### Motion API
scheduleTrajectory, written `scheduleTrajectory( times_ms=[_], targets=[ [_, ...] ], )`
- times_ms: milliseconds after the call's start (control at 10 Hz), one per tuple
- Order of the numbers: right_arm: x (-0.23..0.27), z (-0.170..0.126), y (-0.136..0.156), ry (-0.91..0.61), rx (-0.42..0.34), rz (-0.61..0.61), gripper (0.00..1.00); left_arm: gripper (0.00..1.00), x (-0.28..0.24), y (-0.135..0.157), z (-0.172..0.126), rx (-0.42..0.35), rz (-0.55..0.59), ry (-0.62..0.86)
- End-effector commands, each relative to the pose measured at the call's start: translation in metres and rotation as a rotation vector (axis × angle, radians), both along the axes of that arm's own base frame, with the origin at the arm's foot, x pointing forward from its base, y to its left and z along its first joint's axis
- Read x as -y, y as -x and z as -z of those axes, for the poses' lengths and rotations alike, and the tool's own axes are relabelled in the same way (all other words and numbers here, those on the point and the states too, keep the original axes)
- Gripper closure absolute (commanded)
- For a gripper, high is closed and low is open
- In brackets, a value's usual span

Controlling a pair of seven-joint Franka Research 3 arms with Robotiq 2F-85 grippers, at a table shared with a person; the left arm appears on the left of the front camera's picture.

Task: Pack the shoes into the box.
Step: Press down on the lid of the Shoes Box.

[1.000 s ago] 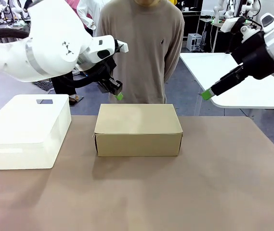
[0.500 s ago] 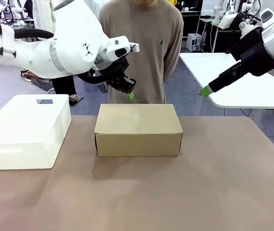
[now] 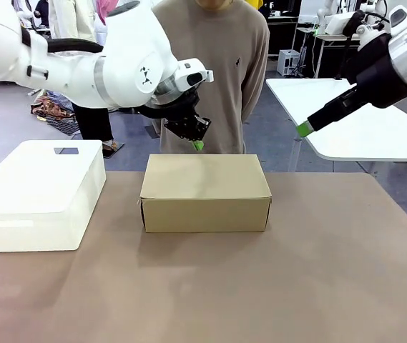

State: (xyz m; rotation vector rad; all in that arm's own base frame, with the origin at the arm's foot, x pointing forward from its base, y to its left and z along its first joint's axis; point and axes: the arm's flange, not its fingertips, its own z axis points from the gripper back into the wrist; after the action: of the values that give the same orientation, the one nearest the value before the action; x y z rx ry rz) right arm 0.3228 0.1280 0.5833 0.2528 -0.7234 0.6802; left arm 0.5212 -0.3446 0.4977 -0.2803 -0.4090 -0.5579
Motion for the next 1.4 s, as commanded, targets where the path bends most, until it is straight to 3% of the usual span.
scheduleTrajectory(
  times_ms=[0, 700, 1300],
  targets=[
    [0.001, 0.002, -0.001, 0.005, -0.009, -0.011, 0.00, 1.00, 0.011, -0.016, 0.003, -0.001, -0.041, -0.020],
    [0.001, 0.002, -0.001, 0.005, -0.009, -0.011, 0.00, 1.00, 0.021, -0.055, 0.057, -0.028, -0.146, -0.066],
    [0.001, 0.002, -0.001, 0.005, -0.009, -0.011, 0.00, 1.00, 0.016, -0.065, 0.090, -0.028, -0.157, -0.069]
  ],
)
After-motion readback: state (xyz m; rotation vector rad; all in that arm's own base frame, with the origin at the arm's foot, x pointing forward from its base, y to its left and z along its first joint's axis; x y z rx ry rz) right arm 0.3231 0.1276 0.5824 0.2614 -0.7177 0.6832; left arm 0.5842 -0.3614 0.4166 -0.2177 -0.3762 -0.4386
